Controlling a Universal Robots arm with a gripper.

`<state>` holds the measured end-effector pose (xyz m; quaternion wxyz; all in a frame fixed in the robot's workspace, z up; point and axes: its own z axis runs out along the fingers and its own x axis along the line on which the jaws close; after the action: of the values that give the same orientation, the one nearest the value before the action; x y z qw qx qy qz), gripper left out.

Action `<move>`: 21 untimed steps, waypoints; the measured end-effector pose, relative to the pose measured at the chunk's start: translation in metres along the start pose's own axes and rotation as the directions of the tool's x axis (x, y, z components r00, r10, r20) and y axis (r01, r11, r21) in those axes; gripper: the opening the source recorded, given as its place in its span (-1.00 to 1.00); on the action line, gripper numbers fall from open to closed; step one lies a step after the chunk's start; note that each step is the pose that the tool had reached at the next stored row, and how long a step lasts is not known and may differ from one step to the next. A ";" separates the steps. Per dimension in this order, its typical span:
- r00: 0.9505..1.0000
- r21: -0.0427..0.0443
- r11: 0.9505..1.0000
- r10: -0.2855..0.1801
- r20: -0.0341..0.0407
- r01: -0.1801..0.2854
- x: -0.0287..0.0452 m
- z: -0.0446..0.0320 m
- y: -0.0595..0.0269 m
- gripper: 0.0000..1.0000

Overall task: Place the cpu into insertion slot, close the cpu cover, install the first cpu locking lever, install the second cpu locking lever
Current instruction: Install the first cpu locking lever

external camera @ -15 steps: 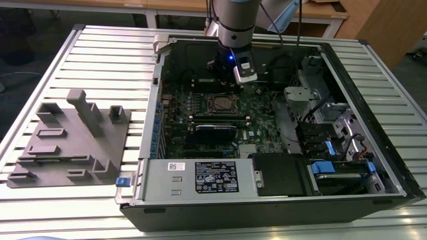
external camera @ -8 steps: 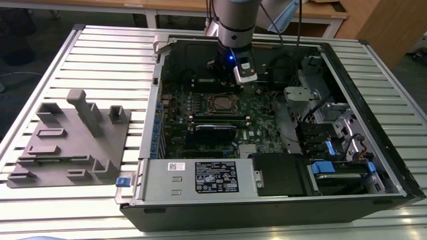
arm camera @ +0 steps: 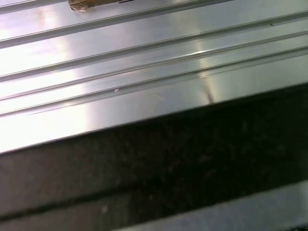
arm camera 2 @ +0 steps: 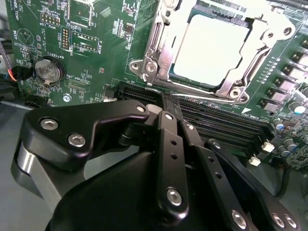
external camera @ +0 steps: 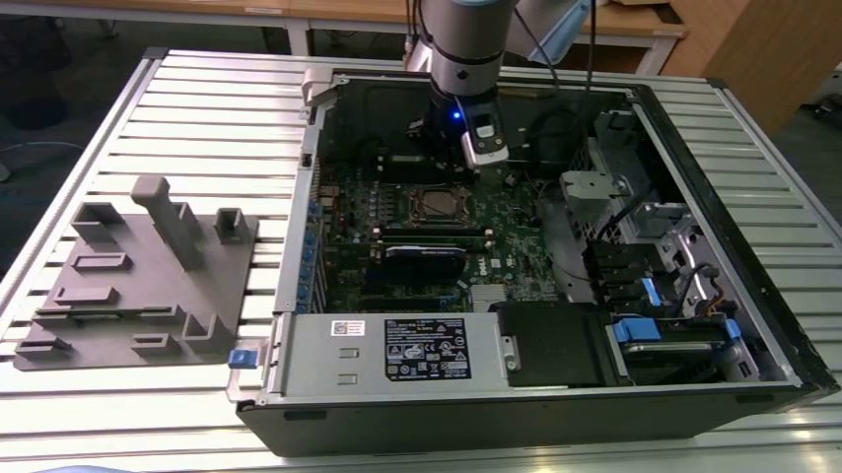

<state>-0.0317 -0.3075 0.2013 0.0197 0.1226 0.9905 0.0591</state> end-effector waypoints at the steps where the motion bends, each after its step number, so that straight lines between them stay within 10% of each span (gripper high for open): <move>1: 1.000 0.000 1.000 0.000 0.000 0.000 -0.0002 -0.0001 -0.0007 -0.79; 21: 1.000 -0.001 1.000 0.001 0.000 -0.001 -0.0011 -0.0083 -0.0026 -0.79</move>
<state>-0.0317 -0.3112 0.2093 0.0198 0.1230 0.9904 0.0597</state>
